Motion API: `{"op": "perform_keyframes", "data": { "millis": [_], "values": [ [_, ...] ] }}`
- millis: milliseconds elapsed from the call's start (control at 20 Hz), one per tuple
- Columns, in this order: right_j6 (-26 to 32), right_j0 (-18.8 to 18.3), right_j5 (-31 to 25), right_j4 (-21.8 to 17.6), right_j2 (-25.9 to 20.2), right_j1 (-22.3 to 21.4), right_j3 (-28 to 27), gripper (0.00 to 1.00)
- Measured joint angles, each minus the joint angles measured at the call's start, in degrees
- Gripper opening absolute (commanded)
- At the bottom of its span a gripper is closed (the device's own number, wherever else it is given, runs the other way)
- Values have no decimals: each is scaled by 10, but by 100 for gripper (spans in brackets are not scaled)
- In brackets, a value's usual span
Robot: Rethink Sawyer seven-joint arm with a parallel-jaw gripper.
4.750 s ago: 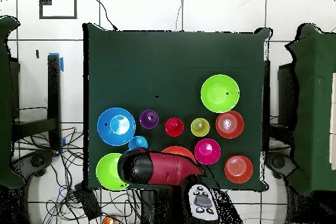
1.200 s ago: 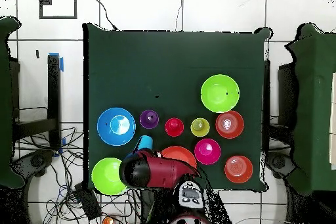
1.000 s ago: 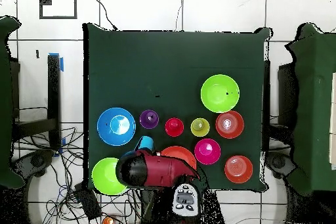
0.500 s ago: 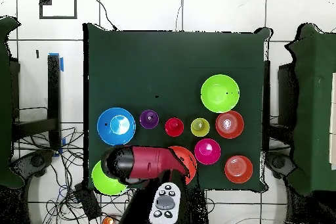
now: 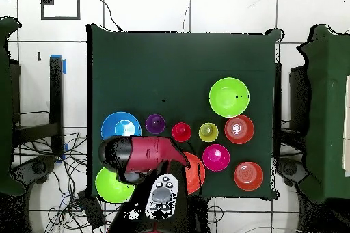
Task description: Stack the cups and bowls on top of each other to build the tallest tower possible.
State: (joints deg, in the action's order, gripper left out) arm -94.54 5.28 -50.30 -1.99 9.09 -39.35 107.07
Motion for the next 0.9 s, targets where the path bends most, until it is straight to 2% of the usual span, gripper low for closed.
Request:
{"op": "perform_keyframes", "data": {
  "millis": [400,700,900],
  "values": [
    [0,-2,-19,0,0,43,-77,0],
    [0,-10,-25,1,0,49,-107,0],
    [0,-10,-69,1,0,47,-123,0]
  ]
}}
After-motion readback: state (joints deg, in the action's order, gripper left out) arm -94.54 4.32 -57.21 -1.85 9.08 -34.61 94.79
